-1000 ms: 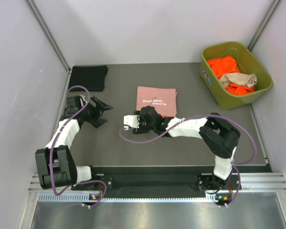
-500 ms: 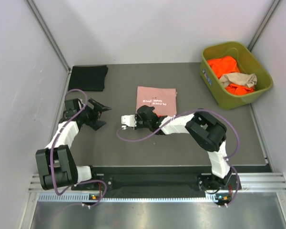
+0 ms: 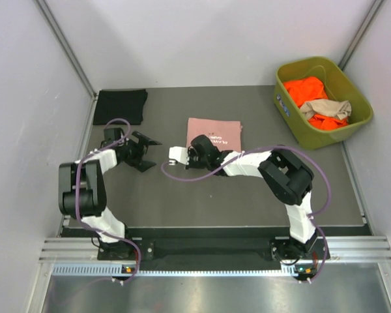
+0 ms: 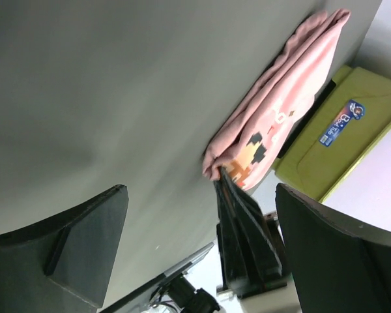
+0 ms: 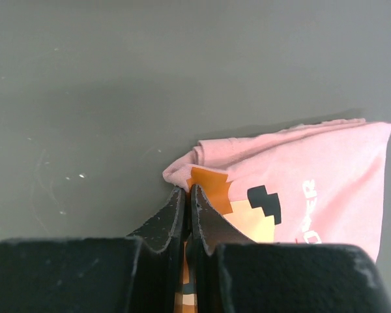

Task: Fold and stack the t-shirts
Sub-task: Neatly place the folded tshirt to the corner

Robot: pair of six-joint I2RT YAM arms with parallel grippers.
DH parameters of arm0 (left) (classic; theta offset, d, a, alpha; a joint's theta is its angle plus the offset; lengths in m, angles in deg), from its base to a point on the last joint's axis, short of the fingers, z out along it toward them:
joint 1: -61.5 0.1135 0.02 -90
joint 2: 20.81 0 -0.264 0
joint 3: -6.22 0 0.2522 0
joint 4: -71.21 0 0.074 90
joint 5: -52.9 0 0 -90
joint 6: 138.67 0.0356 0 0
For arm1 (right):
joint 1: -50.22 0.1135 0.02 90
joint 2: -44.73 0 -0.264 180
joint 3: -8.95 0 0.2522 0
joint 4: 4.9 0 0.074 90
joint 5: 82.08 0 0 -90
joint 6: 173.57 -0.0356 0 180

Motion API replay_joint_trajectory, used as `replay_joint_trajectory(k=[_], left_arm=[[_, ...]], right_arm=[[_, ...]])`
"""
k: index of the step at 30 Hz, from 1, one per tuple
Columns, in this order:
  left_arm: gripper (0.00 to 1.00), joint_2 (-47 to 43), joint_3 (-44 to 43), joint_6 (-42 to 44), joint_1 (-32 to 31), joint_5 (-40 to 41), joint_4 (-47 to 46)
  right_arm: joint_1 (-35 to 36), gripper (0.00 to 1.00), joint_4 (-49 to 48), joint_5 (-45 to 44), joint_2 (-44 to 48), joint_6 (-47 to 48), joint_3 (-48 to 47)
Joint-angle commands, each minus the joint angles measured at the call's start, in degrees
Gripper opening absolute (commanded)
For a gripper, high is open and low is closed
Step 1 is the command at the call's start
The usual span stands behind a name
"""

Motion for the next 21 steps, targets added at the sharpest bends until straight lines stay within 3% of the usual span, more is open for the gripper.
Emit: replay_joint_trajectory(k=[1, 4, 17, 21], left_arm=[[0.99, 4.0, -4.6, -4.5, -2.8, -0.7, -6.6], [0.99, 8.1, -7.1, -9.9, -5.1, -0.5, -12.2], [0.99, 27.4, -23.2, -15.6, -14.3, 3.1, -15.2], [0.99, 30.7, -28.4, -15.1, -16.0, 4.1, -9.5]], right_arm=[[-1.7, 0.00, 0.1, 3.1, 5.0, -2.6, -2.8], [-2.5, 0.00, 0.6, 4.2, 6.6, -3.4, -2.5], [-3.6, 0.00, 0.9, 7.1, 9.3, -6.2, -2.8], [-4.1, 0.00, 0.2, 7.7, 10.0, -7.7, -2.9]])
